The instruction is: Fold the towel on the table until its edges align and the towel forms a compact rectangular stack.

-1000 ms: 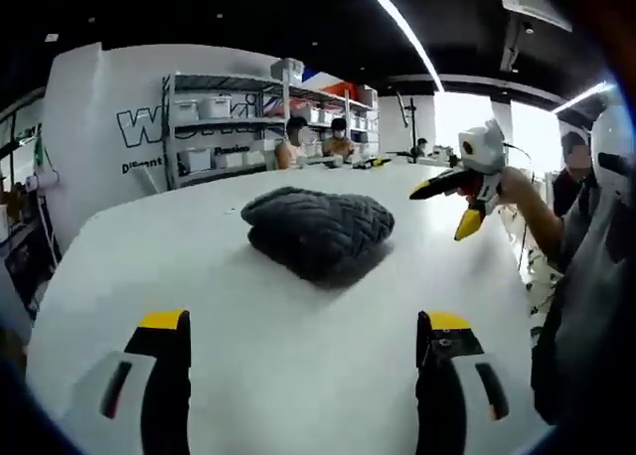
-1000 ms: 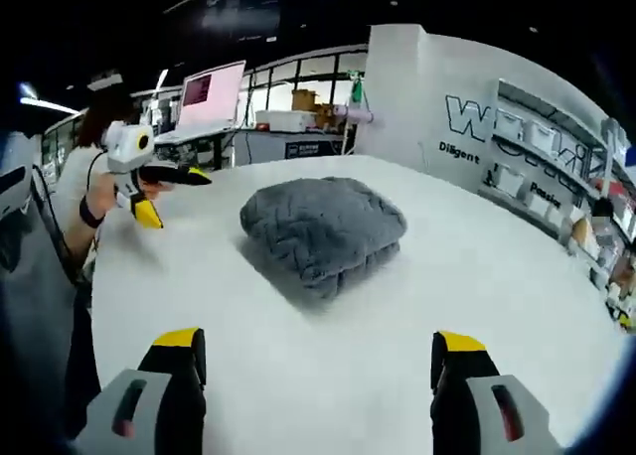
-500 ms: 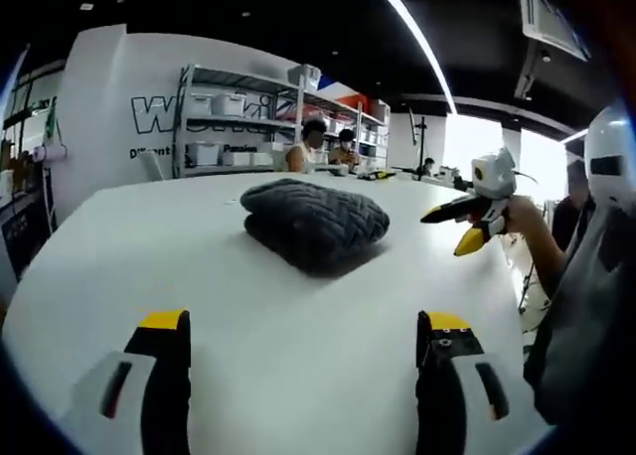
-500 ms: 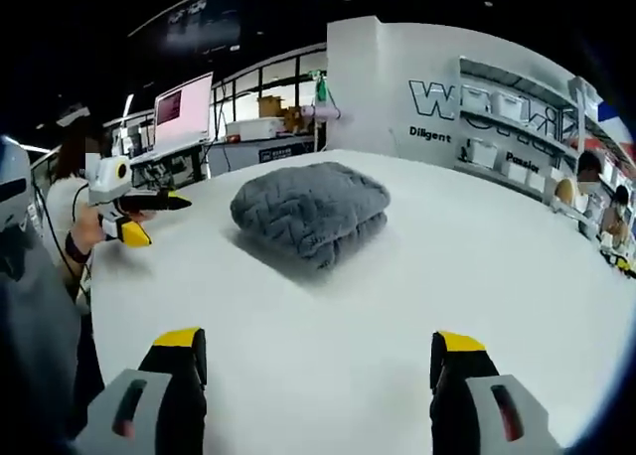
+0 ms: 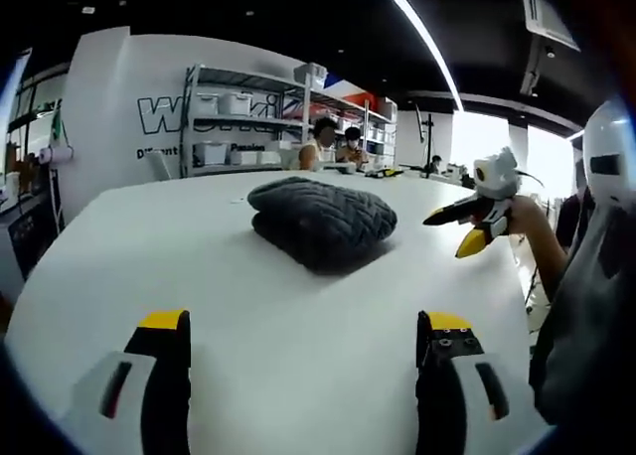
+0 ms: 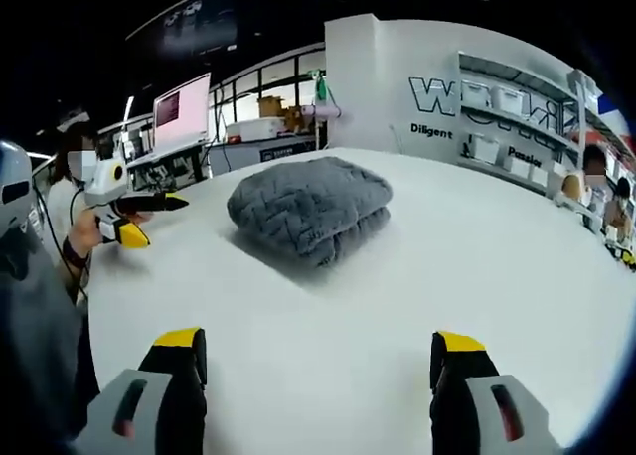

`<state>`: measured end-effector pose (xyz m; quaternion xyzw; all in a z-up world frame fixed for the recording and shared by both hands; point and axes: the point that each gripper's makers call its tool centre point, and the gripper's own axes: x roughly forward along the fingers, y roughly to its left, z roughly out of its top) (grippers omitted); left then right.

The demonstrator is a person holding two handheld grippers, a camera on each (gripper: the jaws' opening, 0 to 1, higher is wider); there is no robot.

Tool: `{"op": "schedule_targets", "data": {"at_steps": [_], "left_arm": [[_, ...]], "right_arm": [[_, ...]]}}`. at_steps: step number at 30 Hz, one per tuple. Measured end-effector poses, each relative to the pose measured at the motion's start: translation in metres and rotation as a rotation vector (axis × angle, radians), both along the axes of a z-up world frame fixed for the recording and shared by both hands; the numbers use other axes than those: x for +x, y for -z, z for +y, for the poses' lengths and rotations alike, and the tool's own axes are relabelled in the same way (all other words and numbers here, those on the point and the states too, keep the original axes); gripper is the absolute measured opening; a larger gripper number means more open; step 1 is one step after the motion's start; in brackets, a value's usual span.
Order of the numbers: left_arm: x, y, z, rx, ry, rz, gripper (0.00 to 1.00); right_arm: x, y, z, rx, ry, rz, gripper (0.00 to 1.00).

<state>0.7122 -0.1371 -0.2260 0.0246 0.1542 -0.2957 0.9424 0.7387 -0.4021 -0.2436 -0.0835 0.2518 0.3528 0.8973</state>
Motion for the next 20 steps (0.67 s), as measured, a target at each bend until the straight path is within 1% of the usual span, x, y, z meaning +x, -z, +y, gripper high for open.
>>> {"op": "schedule_targets", "data": {"at_steps": [3, 6, 8, 11, 13, 15, 16, 17, 18, 20], "left_arm": [[0.000, 0.000, 0.001, 0.002, 0.001, -0.003, 0.99], [-0.001, 0.001, 0.001, 0.000, 0.004, -0.005, 0.99], [0.000, 0.002, 0.001, 0.020, 0.000, -0.014, 0.99], [0.004, 0.006, 0.007, 0.093, -0.037, -0.031, 0.99], [0.004, 0.006, 0.007, 0.108, -0.044, -0.034, 0.99], [0.004, 0.005, 0.008, 0.102, -0.052, -0.036, 0.99], [0.003, 0.003, 0.008, 0.088, -0.053, -0.037, 0.99], [0.003, 0.001, 0.007, 0.072, -0.053, -0.038, 0.99], [0.003, -0.001, 0.007, 0.055, -0.056, -0.041, 0.99], [0.004, -0.002, 0.005, 0.048, -0.060, -0.041, 0.99]], "right_arm": [[0.003, 0.004, 0.004, -0.004, 0.002, 0.005, 0.98], [0.005, 0.005, 0.010, 0.008, -0.007, 0.015, 0.97], [0.006, 0.005, 0.012, 0.011, -0.008, 0.018, 0.97], [0.009, 0.005, 0.012, 0.023, -0.001, 0.009, 0.97], [0.014, 0.007, 0.012, 0.024, 0.007, 0.005, 0.97], [0.018, 0.012, 0.012, 0.029, 0.017, 0.008, 0.97], [0.020, 0.012, 0.013, 0.037, 0.012, -0.007, 0.97], [0.021, 0.012, 0.013, 0.040, 0.009, -0.009, 0.97], [0.021, 0.012, 0.014, 0.042, 0.003, -0.010, 0.97], [0.022, 0.010, 0.013, 0.046, -0.006, 0.001, 0.97]]}}
